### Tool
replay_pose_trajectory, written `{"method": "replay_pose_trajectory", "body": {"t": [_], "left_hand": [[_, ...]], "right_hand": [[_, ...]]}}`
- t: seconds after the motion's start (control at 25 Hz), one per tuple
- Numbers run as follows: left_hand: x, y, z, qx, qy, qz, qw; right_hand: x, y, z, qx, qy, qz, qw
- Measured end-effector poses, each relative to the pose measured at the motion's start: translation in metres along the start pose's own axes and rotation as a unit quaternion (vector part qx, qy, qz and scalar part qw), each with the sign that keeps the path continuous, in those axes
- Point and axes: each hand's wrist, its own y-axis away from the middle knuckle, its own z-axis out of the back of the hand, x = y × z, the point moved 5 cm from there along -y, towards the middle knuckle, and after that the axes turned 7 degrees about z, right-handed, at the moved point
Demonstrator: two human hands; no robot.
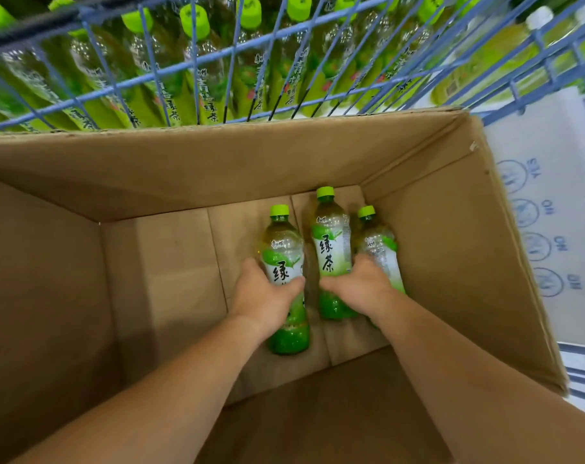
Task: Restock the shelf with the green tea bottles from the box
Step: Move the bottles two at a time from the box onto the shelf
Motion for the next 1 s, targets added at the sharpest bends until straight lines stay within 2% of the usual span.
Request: {"method": "replay_pose_trajectory", "body": {"t": [0.2,0.36,0.48,0.6,0.88,1.0], "left_hand": [[0.001,0.005,0.031,0.013,0.006,0.023,1.0],[0.006,0.016,0.046,0.052,0.028,0.025,0.998],[0.009,0.029,0.065,0.05,0.031,0.021,0.998],[0.008,0.045,0.087,0.041,0.032,0.016,0.999],[-0.003,0.113,0.149,0.089,0.007,-0.005,0.996],[-0.01,0.152,0.189,0.073,0.017,-0.026,0.997]], "right_hand": [[0.011,0.009,-0.025,0.073,0.006,-0.037,0.997],[0.014,0.029,-0.04,0.101,-0.063,-0.051,0.992],[0.019,0.055,-0.052,0.112,-0.118,-0.055,0.985],[0.031,0.087,-0.051,0.086,-0.163,-0.053,0.981],[0.073,0.178,-0.04,-0.008,-0.208,-0.012,0.978],[0.094,0.224,-0.033,-0.04,-0.252,0.01,0.967]]}}
